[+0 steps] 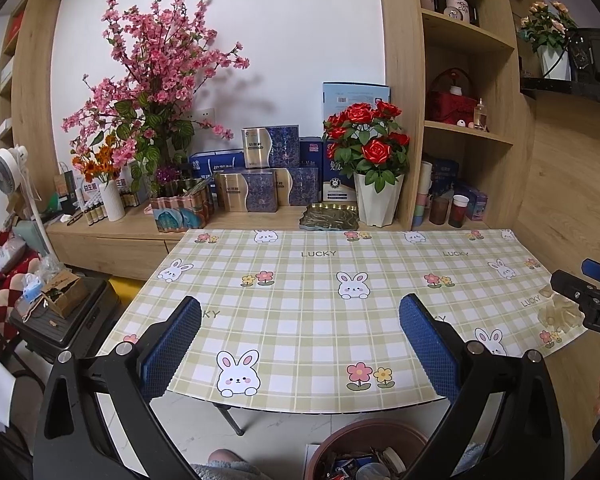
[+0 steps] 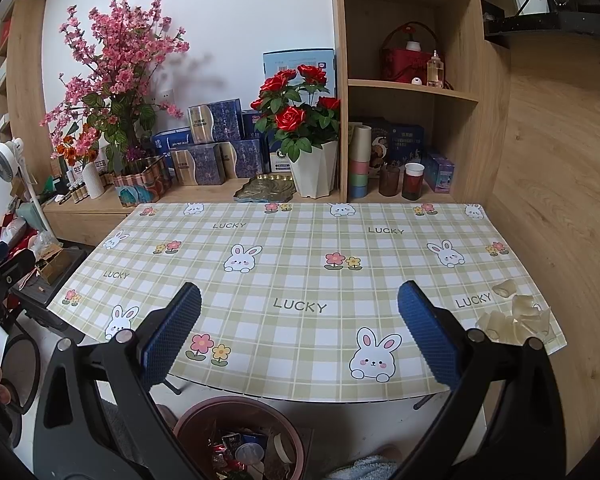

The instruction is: Collect trash

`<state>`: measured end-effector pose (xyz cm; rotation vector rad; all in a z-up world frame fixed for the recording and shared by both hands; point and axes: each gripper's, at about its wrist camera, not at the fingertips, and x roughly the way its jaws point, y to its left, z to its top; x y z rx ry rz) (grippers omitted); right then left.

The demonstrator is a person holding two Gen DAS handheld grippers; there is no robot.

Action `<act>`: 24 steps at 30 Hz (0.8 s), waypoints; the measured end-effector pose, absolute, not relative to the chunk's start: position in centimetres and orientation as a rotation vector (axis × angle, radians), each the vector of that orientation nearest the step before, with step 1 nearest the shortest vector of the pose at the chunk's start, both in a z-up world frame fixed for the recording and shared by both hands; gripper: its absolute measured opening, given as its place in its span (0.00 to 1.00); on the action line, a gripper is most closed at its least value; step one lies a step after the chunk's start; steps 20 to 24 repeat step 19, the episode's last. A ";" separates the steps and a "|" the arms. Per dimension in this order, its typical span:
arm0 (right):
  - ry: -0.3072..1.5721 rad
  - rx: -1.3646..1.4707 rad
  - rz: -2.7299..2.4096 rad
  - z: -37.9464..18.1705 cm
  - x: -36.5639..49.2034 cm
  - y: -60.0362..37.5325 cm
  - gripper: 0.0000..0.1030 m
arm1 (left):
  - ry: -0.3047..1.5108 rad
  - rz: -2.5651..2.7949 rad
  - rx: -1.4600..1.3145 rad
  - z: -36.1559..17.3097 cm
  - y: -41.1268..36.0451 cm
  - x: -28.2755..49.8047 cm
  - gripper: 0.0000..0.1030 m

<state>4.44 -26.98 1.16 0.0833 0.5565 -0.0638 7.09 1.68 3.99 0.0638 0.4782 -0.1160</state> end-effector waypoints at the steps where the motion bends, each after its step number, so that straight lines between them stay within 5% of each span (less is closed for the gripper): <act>1: 0.556 0.084 -0.063 1.2 4.4 -27.0 0.94 | 0.477 -0.115 0.064 4.1 1.7 7.1 0.94; 24: 0.557 0.084 -0.063 1.2 4.4 -26.9 0.94 | 0.492 -0.080 0.062 3.9 2.8 7.0 0.94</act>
